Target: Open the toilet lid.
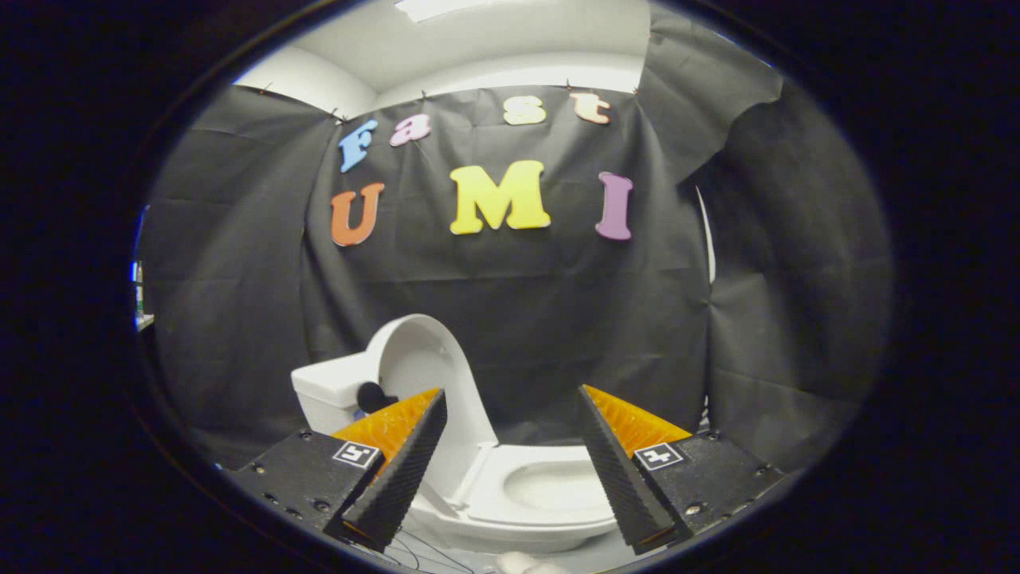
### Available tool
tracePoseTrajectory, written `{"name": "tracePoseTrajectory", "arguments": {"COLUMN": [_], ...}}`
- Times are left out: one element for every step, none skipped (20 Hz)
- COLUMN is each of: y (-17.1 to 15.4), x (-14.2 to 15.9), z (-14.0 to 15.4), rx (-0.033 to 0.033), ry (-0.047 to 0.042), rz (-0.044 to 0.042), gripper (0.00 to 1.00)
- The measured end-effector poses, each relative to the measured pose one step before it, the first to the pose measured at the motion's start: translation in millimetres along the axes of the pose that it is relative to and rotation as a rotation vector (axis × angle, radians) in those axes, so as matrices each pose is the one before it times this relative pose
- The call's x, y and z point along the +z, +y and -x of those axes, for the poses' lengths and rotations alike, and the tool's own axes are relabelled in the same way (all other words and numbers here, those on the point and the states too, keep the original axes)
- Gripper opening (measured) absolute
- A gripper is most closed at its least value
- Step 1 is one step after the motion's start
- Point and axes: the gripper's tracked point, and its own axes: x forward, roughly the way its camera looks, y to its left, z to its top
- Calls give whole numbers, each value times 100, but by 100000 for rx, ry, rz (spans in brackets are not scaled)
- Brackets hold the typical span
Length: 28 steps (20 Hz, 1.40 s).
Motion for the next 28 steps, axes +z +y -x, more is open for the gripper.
{"name": "tracePoseTrajectory", "arguments": {"y": [-1171,-1203,-1069,-983,-698,-640,-457,-433,-243,-254,-243,-338,-224,-333,-187,-153,-139,-200,-229,-288,-229,-119,-59,85,72,-4,128,73], "x": [-889,-673,-502,-422,-226,-401,-197,-171,-26,-134,-54,-195,-103,-83,174,-40,36,-82,187,114,12,-133,35,4,61,24,-34,-26], "z": [65,55,-33,9,73,-71,-65,116,28,30,39,27,26,17,71,43,77,71,-11,76,2,118,66,66,52,-12,84,17], "rx": [-1610,-1889,-1842,-1650,-1108,-1103,-826,-538,-198,-419,-648,-646,-745,-1066,-436,-495,-344,-313,-645,-990,-711,-400,-124,110,90,135,277,324], "ry": [1382,717,-116,-3,-264,48,241,54,-365,-150,-123,84,323,-252,-603,259,498,409,-150,-338,45,375,248,-134,-215,-54,16,101], "rz": [-817,-469,-265,143,149,74,-138,-271,-254,9,340,935,1520,1470,969,301,-218,-296,-369,-181,-82,-192,-193,-91,143,340,344,202], "gripper": [100,100,100,100,100,100,100,100,100,100,100,100,100,100,100,100,100,100,100,100,100,100,100,100,100,100,100,100]}}
